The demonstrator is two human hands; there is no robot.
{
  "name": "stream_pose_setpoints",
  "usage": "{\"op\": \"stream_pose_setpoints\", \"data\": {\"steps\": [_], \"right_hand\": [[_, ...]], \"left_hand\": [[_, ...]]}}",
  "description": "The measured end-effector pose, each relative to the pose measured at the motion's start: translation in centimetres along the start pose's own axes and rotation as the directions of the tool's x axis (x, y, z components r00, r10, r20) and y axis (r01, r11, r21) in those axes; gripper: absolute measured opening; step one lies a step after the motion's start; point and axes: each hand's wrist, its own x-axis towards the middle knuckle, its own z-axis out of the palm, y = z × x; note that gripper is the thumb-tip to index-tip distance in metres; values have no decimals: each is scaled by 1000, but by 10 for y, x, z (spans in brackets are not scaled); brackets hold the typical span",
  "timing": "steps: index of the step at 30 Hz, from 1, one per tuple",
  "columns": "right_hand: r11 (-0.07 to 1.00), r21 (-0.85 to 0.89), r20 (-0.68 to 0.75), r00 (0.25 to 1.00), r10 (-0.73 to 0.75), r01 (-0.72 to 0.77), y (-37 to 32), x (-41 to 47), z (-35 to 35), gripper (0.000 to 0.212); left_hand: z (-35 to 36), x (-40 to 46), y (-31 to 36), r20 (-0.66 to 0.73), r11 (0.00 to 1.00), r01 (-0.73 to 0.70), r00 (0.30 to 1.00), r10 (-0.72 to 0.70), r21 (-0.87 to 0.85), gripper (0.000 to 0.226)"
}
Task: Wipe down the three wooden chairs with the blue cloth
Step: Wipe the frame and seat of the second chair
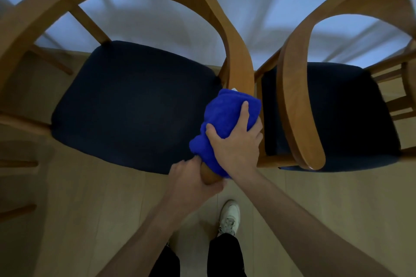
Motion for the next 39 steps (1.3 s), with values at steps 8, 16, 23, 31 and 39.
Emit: {"op": "stream_pose_setpoints", "data": {"steps": [8,16,23,31,39], "right_hand": [[983,-106,100,985,-142,153,-28,111,-11,99],[990,-101,-30,994,-107,103,-3,18,1,99],[973,-201,23,993,-114,116,-25,82,-2,99],[965,-182,65,981,-182,191,-21,83,-6,97],[938,-318,20,990,-142,141,-21,66,-2,99]], "left_hand": [[-19,-67,-42,259,974,43,961,-102,223,64],[-21,6,20,128,994,55,989,-68,98,59],[-12,17,17,115,973,33,992,-60,228,49],[-14,30,28,130,972,13,991,-45,234,51],[-6,29,30,71,987,43,996,-55,155,50]]}}
